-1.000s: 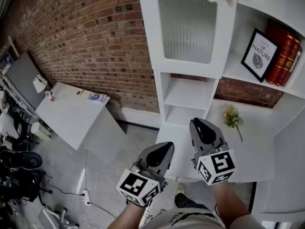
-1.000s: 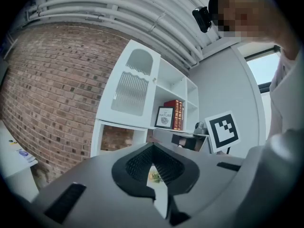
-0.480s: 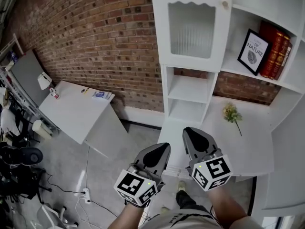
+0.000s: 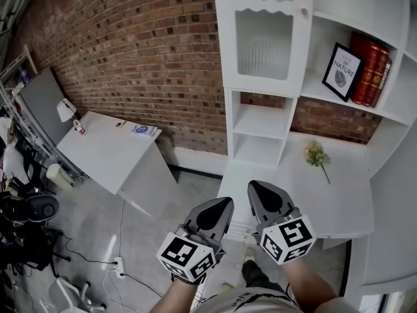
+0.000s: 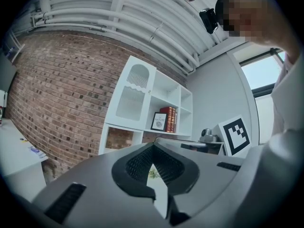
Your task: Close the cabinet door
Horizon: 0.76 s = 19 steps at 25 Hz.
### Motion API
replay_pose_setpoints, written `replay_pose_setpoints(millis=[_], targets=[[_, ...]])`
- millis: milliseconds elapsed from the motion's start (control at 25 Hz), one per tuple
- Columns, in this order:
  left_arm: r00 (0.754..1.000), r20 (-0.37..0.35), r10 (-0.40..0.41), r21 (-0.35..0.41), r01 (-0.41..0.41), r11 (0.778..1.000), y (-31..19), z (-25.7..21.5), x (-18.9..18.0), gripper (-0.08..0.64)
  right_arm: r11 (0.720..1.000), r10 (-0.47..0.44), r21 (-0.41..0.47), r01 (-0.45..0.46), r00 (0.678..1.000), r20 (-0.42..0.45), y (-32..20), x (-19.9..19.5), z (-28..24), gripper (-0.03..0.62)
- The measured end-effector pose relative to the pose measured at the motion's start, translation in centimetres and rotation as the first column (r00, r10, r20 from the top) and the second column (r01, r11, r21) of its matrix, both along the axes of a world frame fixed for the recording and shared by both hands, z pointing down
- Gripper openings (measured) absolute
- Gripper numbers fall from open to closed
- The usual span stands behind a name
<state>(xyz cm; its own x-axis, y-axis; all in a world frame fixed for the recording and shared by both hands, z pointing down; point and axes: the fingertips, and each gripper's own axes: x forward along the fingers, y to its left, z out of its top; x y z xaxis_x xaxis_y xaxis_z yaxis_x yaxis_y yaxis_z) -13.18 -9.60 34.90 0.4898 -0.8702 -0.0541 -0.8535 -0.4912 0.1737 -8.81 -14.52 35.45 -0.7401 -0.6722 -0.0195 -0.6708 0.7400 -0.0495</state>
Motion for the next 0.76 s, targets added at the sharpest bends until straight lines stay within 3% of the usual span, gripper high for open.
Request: replay_pose_setpoints(millis=[760], targets=[[1.0,-0.012,0.005,0.02,-0.005,1.0,1.8,-1.0,0.0,0.011,1.0,-0.002,0.01,0.002,1.0,0.002,1.8,-0.4,-0.8,0.018]])
